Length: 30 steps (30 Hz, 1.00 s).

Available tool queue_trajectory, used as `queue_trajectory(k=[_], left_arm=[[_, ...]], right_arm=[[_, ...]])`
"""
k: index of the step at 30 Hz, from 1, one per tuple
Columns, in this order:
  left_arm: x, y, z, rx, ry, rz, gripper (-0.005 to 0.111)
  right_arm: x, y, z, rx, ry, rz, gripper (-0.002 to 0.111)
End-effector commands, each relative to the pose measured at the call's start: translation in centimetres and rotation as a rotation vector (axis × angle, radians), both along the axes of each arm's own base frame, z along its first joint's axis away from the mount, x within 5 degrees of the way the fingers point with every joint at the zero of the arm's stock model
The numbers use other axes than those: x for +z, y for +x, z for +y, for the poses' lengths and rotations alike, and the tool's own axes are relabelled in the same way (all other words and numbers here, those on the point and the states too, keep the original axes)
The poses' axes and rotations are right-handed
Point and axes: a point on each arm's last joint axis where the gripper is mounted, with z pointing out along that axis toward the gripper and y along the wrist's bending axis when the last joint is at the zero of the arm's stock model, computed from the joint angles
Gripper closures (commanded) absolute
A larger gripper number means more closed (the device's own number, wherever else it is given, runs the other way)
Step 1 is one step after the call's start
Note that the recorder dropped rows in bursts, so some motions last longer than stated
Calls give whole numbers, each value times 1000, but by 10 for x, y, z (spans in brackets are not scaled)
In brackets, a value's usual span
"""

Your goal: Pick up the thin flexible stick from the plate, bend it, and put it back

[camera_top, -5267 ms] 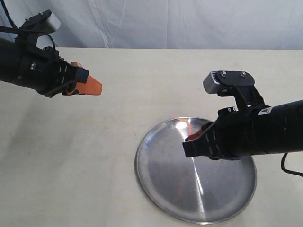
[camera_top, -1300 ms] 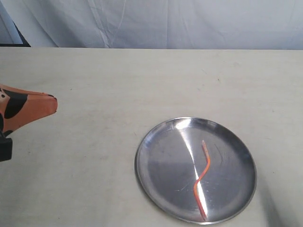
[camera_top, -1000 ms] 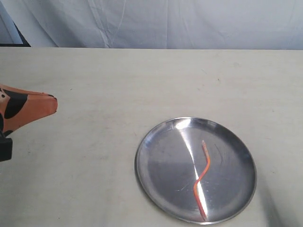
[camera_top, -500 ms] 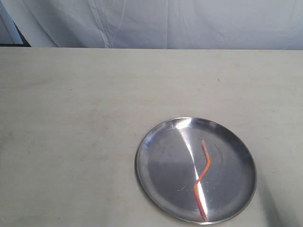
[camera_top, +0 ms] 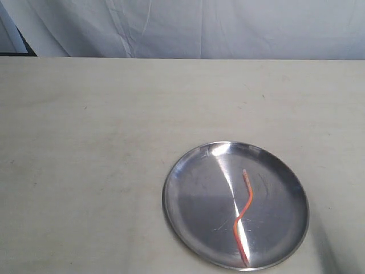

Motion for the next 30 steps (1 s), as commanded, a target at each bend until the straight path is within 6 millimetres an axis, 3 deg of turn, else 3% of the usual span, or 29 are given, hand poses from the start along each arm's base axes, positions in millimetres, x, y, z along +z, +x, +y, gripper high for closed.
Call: queue_trajectory(k=[1, 4, 11, 30], left_arm=[[-18, 2, 1, 11, 0, 36, 107], [-29, 4, 1, 19, 3, 43, 107], [-15, 8, 5, 59, 24, -115, 107], [-16, 8, 5, 55, 28, -103, 107]], right_arm=[[-1, 0, 0, -6, 3, -5, 108], [-1, 0, 0, -6, 3, -5, 108], [-1, 0, 0, -6, 3, -5, 108], [-1, 0, 0, -6, 2, -2, 108]])
